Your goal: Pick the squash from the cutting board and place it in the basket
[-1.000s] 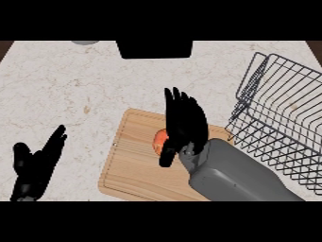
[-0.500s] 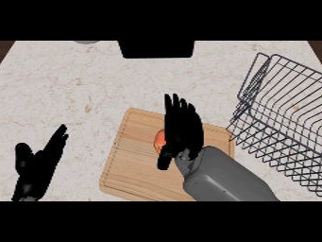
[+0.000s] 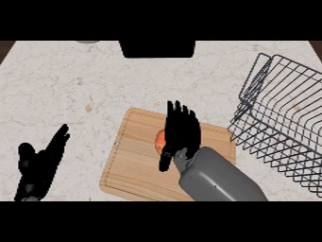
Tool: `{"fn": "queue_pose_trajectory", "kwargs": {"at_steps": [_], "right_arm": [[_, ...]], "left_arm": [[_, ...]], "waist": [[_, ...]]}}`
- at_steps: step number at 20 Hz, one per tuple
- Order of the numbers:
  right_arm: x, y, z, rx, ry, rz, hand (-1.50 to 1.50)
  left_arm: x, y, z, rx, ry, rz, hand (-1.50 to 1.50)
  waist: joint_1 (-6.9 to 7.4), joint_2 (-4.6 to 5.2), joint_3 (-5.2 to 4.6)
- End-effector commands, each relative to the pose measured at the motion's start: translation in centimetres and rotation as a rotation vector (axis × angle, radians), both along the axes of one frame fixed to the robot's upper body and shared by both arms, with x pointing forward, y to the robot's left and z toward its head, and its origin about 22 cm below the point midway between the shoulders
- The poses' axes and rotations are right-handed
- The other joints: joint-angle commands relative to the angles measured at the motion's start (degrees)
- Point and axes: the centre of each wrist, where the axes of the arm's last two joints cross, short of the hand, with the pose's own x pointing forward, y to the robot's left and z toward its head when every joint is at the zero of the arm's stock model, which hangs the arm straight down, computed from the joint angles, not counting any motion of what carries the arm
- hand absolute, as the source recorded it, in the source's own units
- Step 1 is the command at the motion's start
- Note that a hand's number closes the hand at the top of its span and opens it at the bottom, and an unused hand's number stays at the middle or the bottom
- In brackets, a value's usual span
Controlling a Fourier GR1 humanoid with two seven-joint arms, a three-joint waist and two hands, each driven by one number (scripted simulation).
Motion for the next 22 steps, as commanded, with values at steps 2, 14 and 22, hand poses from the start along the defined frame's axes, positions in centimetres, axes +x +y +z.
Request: {"fn": "queue_pose_trajectory", "kwargs": {"at_steps": [2,14,22], "right_arm": [[0.6,0.6,-0.2,-0.063,0.065,-0.098,-1.50],[-0.2,0.3,-2.8,-0.048,0.047,-0.106,-1.50],[0.2,-0.1,-2.7,-0.176,-0.021,0.016,1.50]], "left_arm": [[-2.4,0.2,-3.5,-0.010,0.157,0.020,0.00],[-1.3,1.7,-2.4,0.003,0.137,0.022,0.00],[-1.2,0.6,-3.2,-0.008,0.163,0.029,0.00]], "waist": [[0.19,0.54,-0.77],[0.42,0.59,-0.74],[-0.27,0.47,-0.75]]}}
